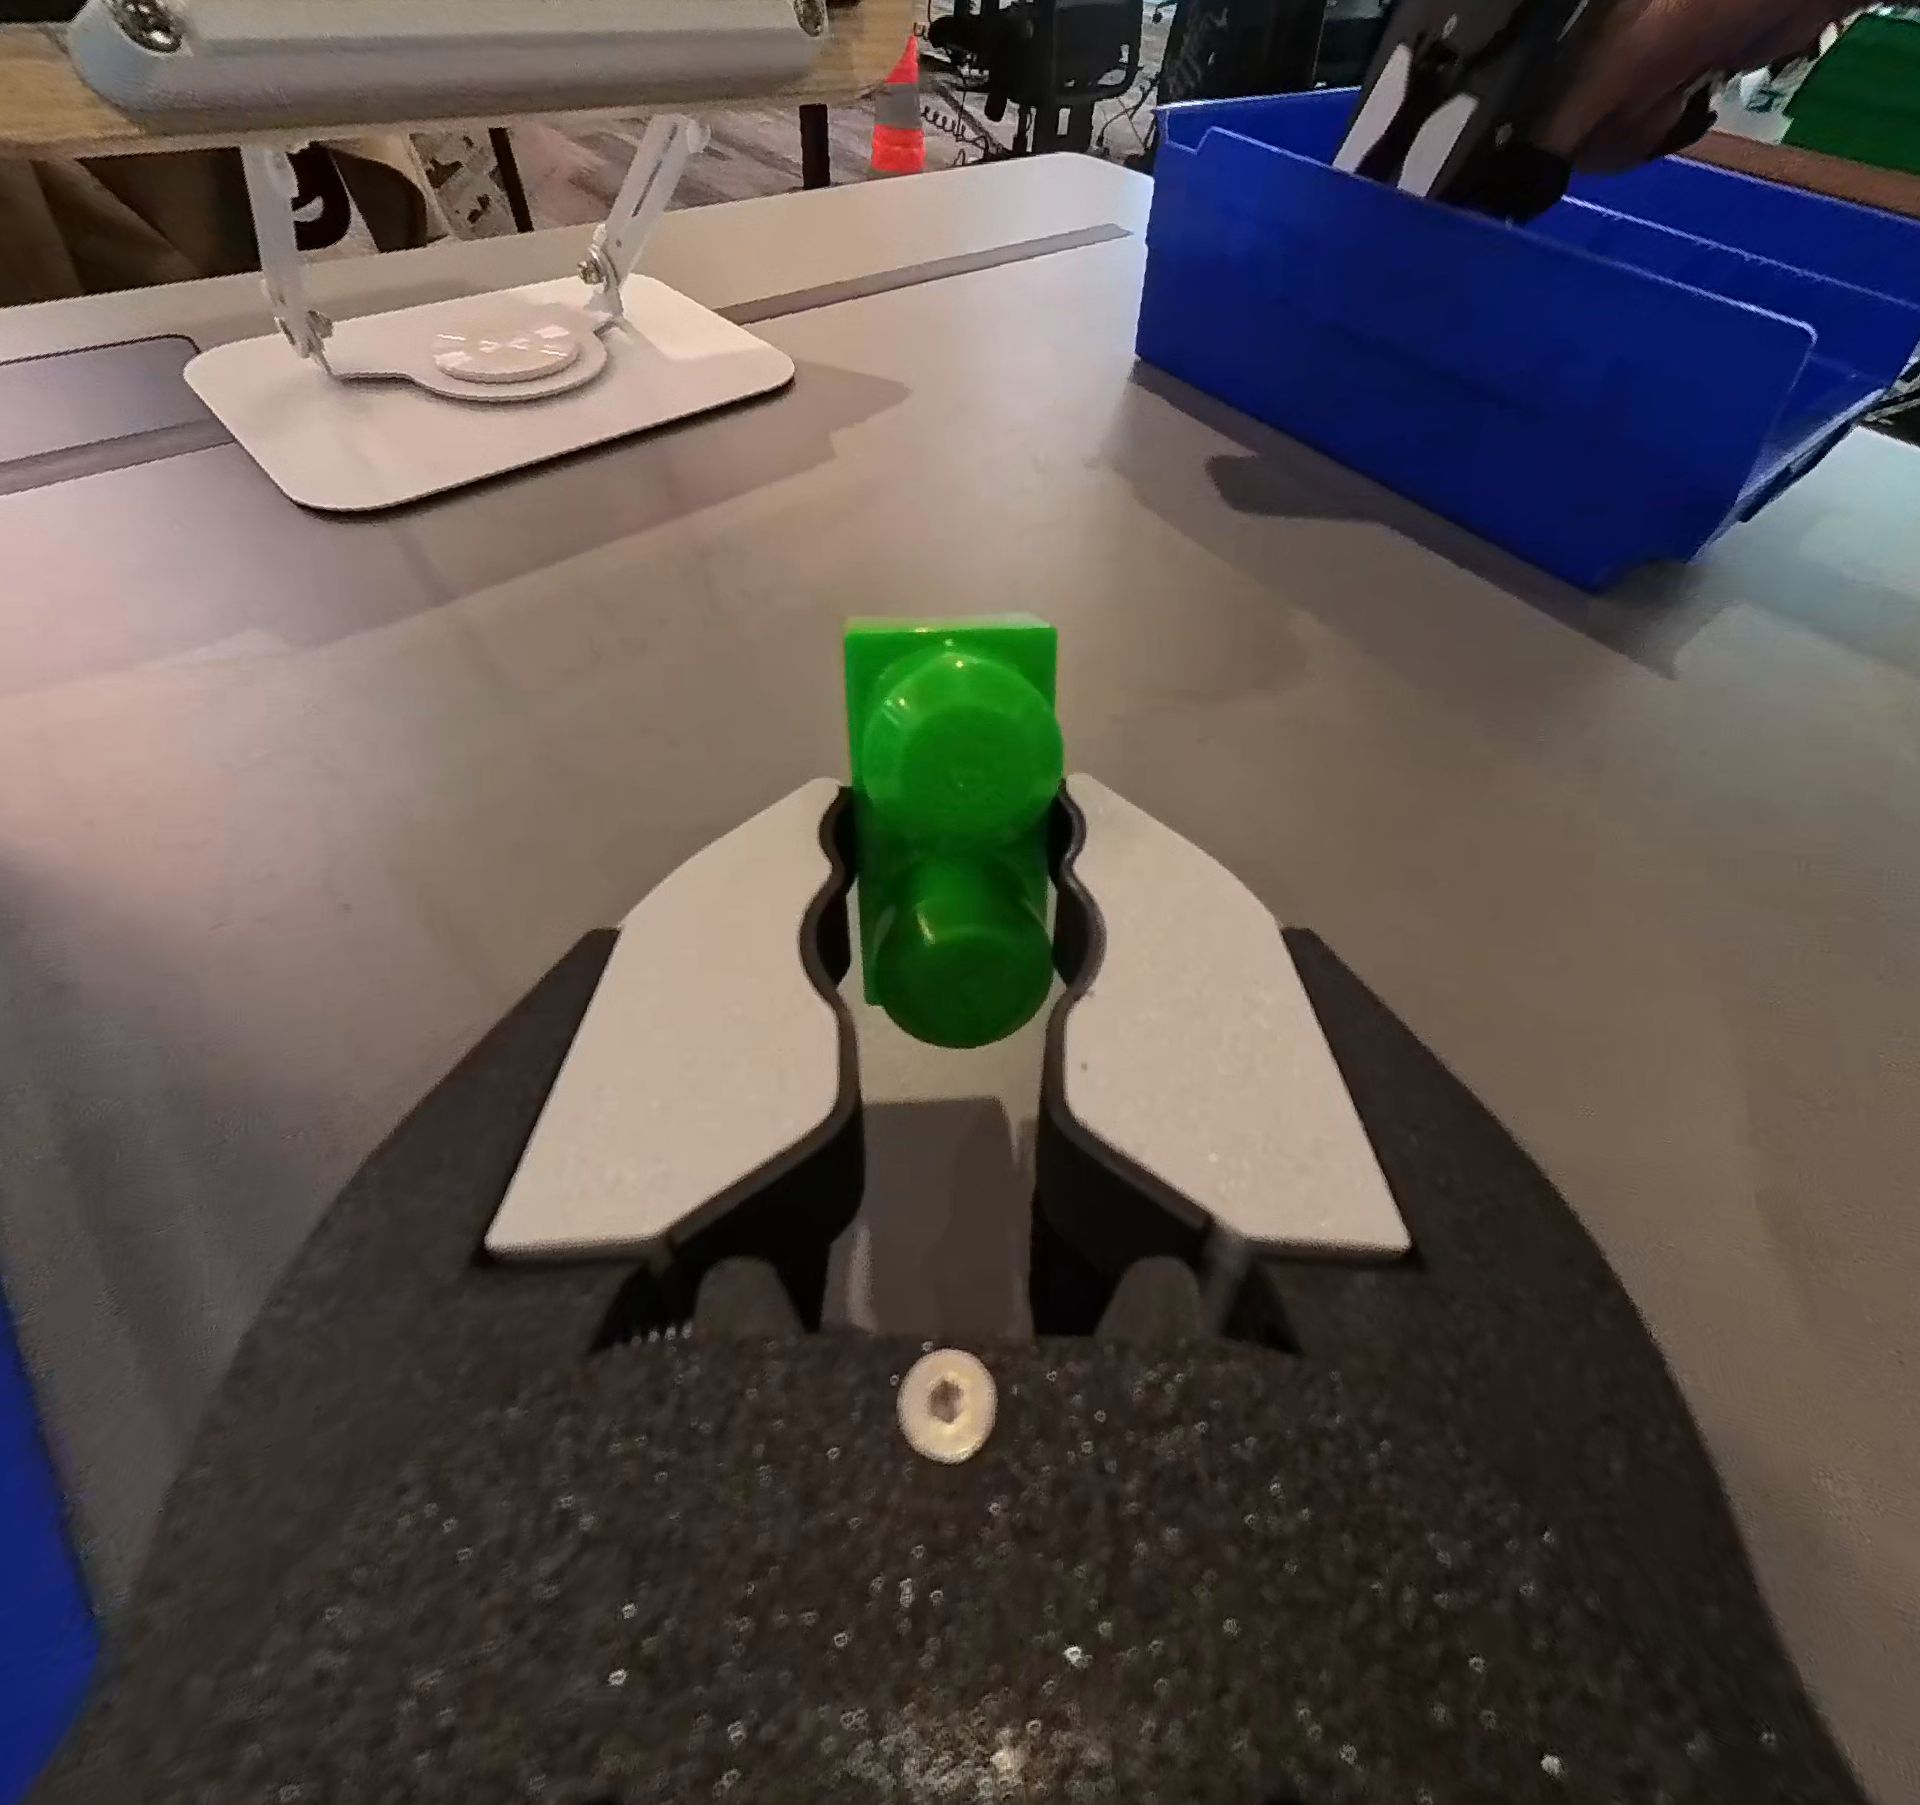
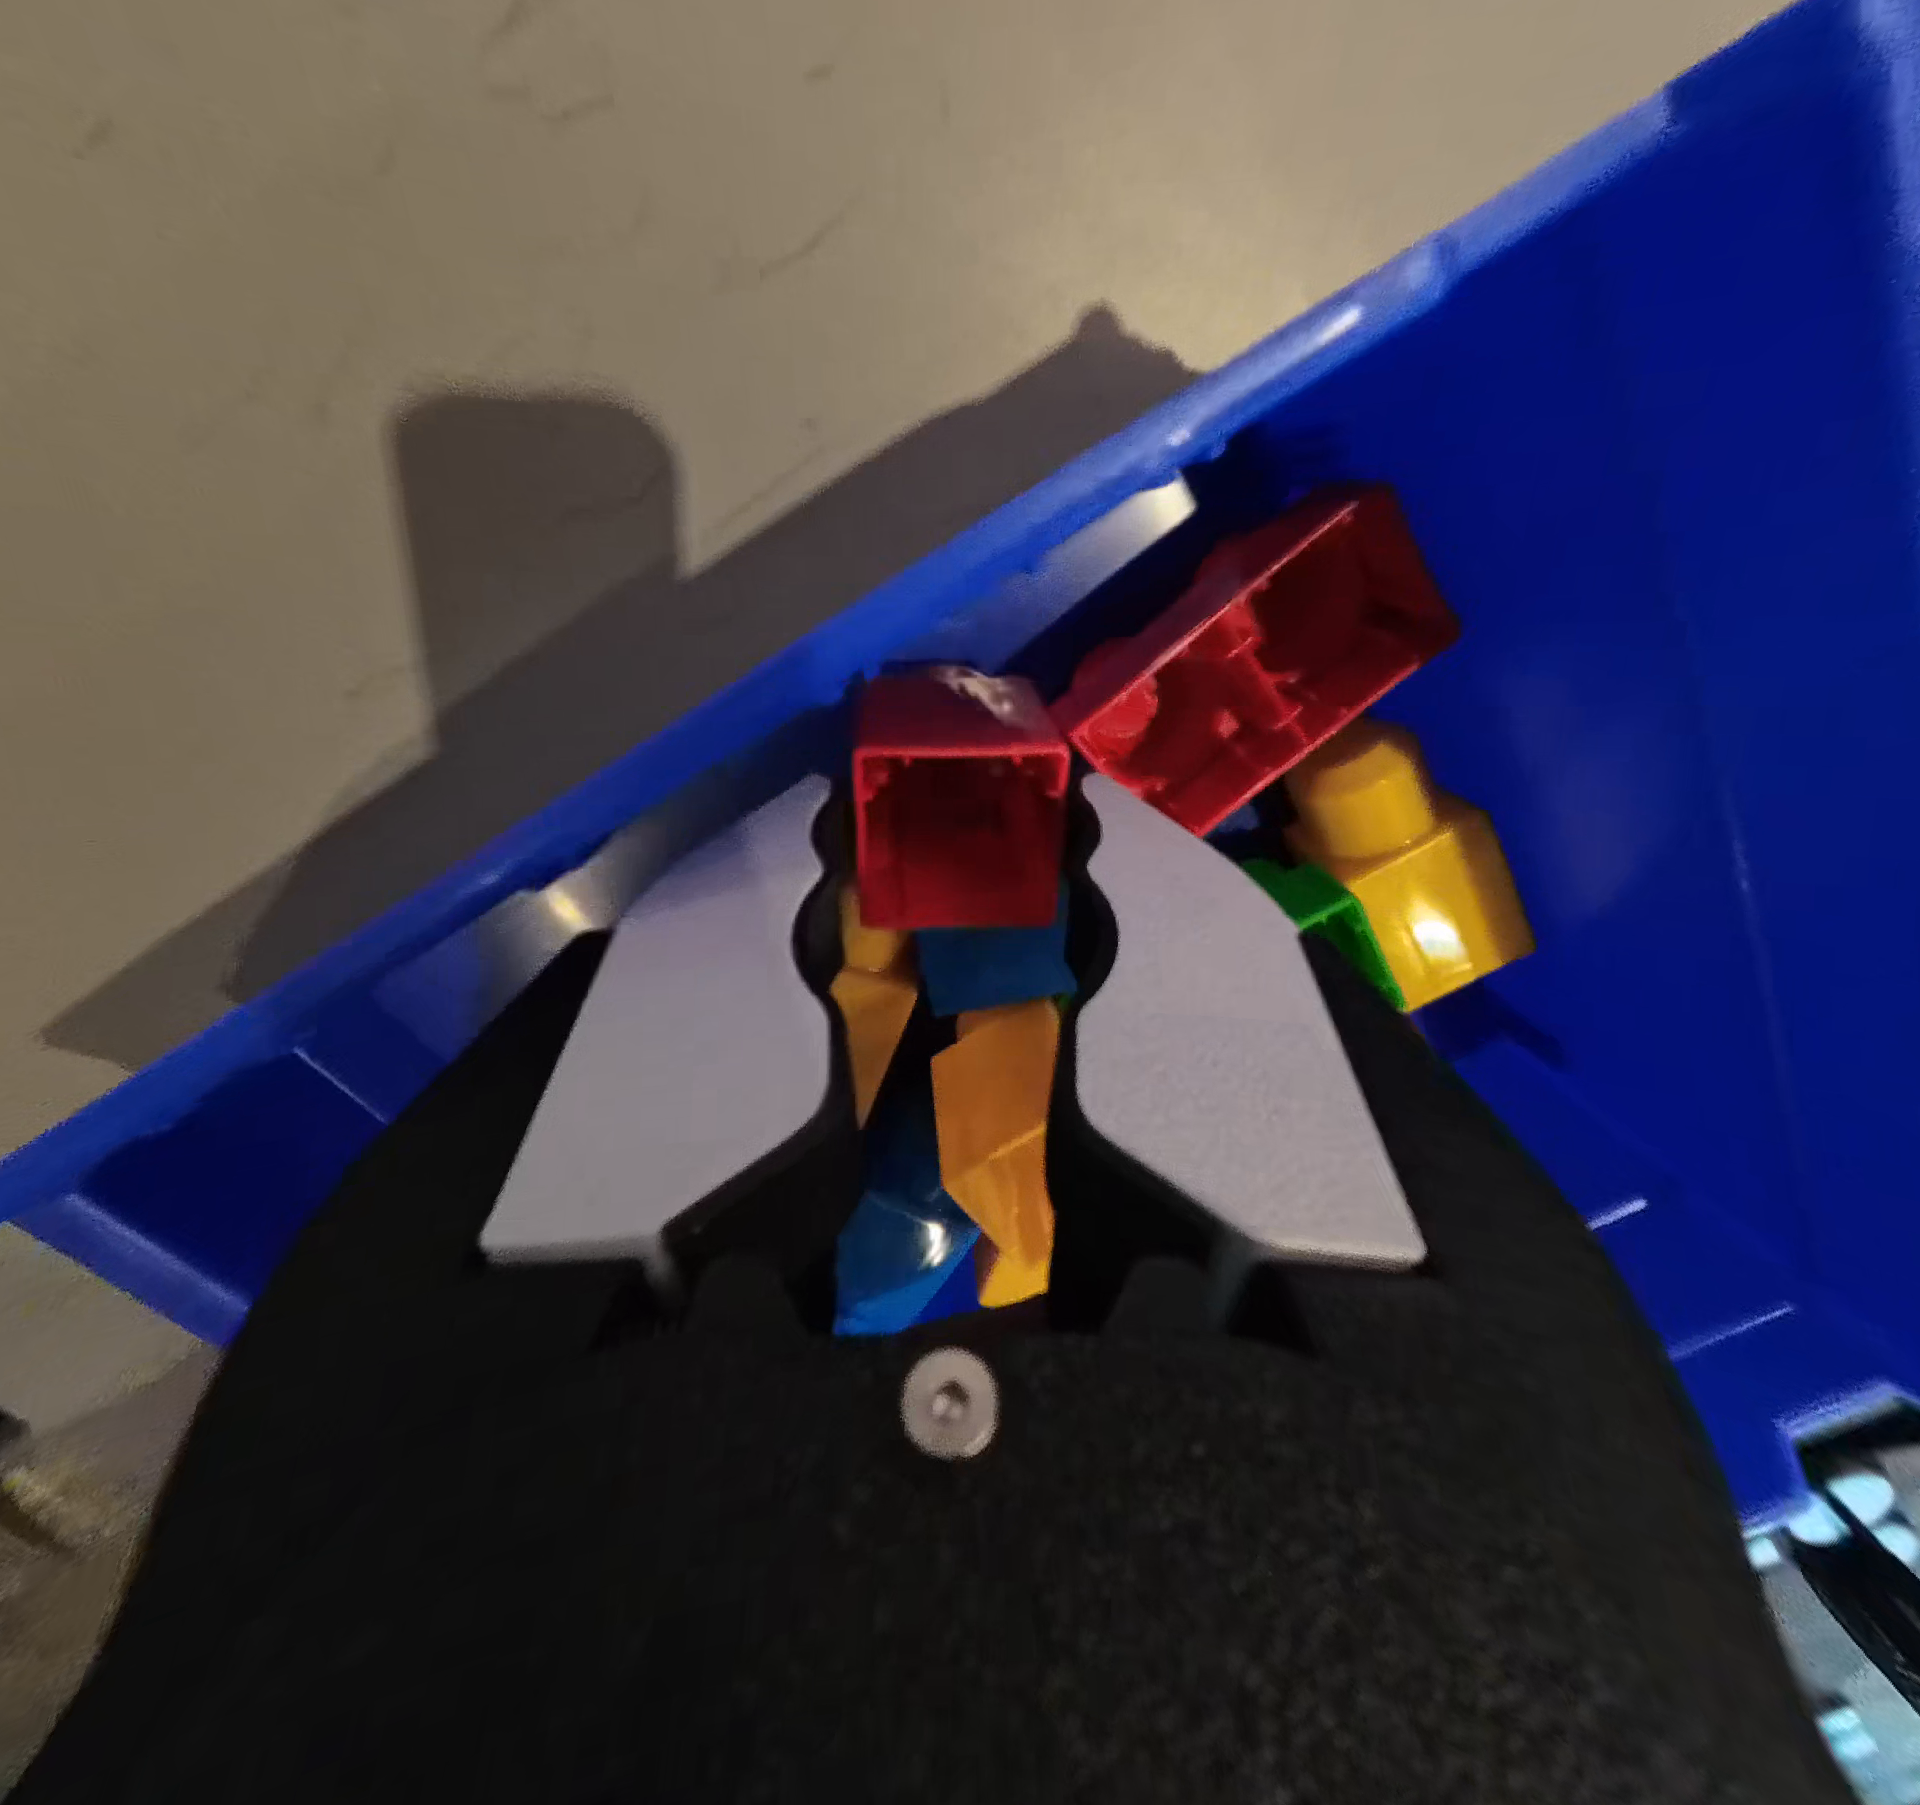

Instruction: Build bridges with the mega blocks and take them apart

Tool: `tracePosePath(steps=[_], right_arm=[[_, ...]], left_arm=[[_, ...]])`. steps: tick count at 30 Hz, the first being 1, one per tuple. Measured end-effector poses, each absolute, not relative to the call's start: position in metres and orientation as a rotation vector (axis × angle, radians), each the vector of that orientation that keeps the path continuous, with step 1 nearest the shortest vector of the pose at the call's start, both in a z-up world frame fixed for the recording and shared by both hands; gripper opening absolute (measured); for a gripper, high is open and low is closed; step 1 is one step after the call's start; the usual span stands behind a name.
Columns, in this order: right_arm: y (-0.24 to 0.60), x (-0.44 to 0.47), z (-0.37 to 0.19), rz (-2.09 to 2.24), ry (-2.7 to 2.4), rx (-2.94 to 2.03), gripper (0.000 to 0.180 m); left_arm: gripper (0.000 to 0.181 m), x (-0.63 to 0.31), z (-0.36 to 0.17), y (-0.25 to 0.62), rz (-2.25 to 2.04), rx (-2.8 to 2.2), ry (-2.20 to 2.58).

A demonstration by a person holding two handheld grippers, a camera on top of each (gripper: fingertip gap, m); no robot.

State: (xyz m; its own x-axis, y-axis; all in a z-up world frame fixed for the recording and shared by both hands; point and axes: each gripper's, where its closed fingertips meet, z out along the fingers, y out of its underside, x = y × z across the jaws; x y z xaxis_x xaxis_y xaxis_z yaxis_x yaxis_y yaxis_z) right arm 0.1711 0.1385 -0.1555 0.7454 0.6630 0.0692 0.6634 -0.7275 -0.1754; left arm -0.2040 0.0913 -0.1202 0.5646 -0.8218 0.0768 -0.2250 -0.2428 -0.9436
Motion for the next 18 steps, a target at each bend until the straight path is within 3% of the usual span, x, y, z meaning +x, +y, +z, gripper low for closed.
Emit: tracePosePath(steps=[3, 6, 11, 14, 18], right_arm=[[0.146, 0.176, -0.121, -0.056, -0.989, -2.627, 0.05], [0.143, 0.166, -0.05, -0.093, -0.899, -2.408, 0.053], [0.101, 0.072, 0.058, 0.01, -0.768, -1.883, 0.053], [0.061, -0.009, 0.056, 0.364, -0.656, -1.692, 0.055], [0.044, -0.071, -0.004, 0.683, -0.397, -1.582, 0.058]], left_arm=[[0.035, -0.204, -0.12, 0.091, -0.726, -1.76, 0.868], [0.035, -0.205, -0.119, 0.092, -0.733, -1.763, 0.859], [0.034, -0.206, -0.118, 0.094, -0.732, -1.757, 0.842], [0.035, -0.208, -0.115, 0.095, -0.727, -1.743, 0.831], [0.035, -0.211, -0.115, 0.095, -0.721, -1.741, 0.824]])
